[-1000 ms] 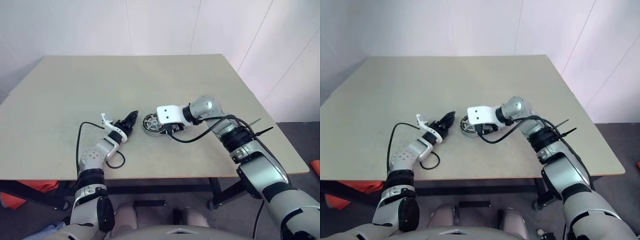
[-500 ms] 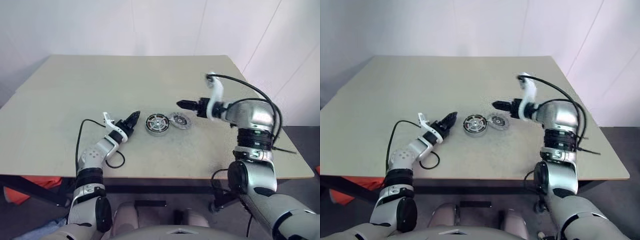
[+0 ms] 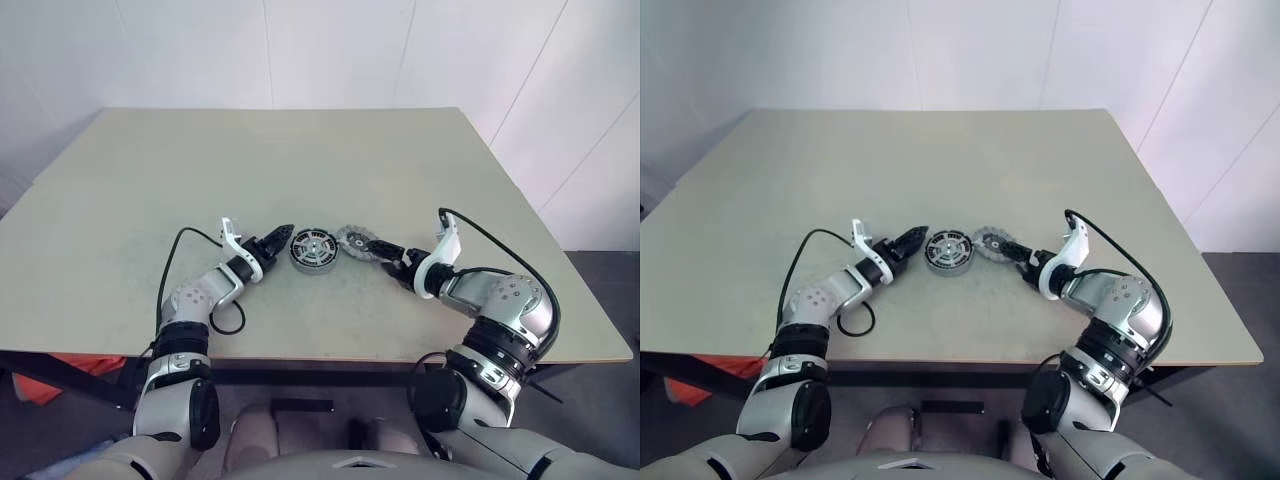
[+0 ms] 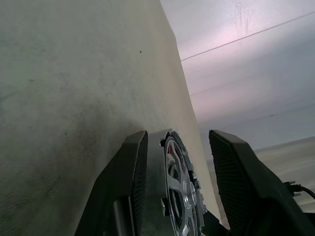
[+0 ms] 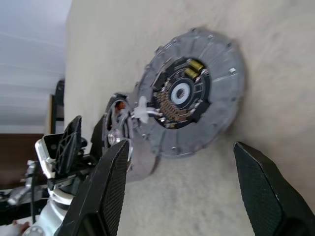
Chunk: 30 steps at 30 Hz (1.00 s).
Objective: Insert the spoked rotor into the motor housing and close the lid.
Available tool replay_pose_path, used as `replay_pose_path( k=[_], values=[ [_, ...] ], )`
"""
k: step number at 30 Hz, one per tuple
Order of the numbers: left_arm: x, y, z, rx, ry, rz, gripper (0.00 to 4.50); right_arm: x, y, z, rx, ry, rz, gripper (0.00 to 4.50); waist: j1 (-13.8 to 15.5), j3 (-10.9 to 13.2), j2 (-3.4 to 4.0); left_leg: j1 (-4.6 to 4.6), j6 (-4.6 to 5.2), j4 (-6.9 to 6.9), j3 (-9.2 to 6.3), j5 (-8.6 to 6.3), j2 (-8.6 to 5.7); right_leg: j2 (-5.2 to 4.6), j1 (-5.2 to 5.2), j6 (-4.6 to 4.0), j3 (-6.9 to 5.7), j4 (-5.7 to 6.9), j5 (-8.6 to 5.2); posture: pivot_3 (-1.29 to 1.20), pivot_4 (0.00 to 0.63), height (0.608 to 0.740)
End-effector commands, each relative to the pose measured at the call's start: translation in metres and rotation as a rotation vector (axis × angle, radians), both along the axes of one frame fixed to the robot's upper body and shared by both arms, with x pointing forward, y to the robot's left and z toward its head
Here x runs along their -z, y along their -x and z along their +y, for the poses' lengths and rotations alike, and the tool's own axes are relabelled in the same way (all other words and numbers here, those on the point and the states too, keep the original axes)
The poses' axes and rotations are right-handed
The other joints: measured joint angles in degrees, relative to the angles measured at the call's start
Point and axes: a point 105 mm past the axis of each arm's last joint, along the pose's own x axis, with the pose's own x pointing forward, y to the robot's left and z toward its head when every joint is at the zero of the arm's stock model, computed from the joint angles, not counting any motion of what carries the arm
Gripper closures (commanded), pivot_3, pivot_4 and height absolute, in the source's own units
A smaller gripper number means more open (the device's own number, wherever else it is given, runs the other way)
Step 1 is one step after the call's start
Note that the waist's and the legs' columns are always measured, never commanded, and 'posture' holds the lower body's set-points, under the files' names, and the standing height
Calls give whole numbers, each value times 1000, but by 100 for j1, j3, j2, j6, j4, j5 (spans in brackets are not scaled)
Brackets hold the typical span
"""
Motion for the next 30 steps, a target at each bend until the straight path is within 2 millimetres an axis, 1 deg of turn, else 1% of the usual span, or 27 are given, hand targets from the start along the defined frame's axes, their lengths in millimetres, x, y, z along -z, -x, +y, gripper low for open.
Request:
replay_pose_path(
  k=[1, 7, 11, 14, 16, 19, 21, 25, 27, 30],
  values=[
    [-13, -3, 4, 4, -12, -45, 2390, -12, -10, 8, -14, -49, -15, 730, -1, 0, 0, -1, 0, 0, 0, 0, 0, 0, 1, 4, 0, -2, -2, 0, 0, 740],
    [-12, 0, 9, -7, -21, -46, 2390, -17, -32, 20, -2, -100, -53, 730, -4, 0, 1, -1, -4, -1, 0, 2, -1, 0, 4, 1, 0, -3, 0, 0, 0, 740],
    [-12, 2, 11, -15, -28, -44, 2390, -15, -41, 32, -12, -107, -78, 730, -16, 0, 1, -1, -3, -2, 0, 2, 0, 1, 4, -16, 0, -4, 10, 0, 0, 740],
    [-12, 2, 12, -18, -31, -43, 2390, -18, -47, 38, -19, -115, -116, 730, -18, 0, 1, 0, -4, 0, 0, 2, 1, 2, 4, -16, -1, -3, 10, 0, 0, 740],
    [-11, 2, 12, -15, -38, -41, 2390, -27, -51, 43, -28, -135, -163, 730, -17, 0, 1, -1, -5, 0, 0, 3, 1, 2, 5, -15, -1, -3, 10, 0, 0, 740],
    [-10, 2, 10, -11, -42, -38, 2390, -48, -54, 51, -61, -171, -256, 730, -15, 0, 1, -1, -5, 1, -1, 3, 0, 2, 6, -15, -1, -3, 11, 0, 0, 740],
    [-10, 2, 9, -9, -43, -36, 2390, -64, -52, 57, -96, -186, -328, 730, -15, 0, 1, -2, -5, 1, -1, 3, 1, 2, 6, -16, -1, -3, 11, 0, 0, 740],
    [-10, 1, 9, -8, -44, -34, 2390, -85, -45, 70, -176, -203, -410, 730, -13, 0, 1, -2, -4, 0, -2, 2, 2, 4, 6, -16, -2, -4, 11, 0, 0, 740],
    [-11, 0, 12, -16, -47, -38, 2390, -90, -42, 77, -217, -186, -425, 730, -12, 0, 1, -2, -4, 0, -3, 2, 1, 4, 7, -12, -2, -4, 13, 0, 0, 740],
    [-13, -3, 21, -44, -56, -47, 2390, -90, -38, 82, -253, -164, -440, 730, -13, 0, 1, -2, -4, 1, -3, 2, 2, 4, 8, -15, -2, -4, 12, 0, 0, 740]
  ],
)
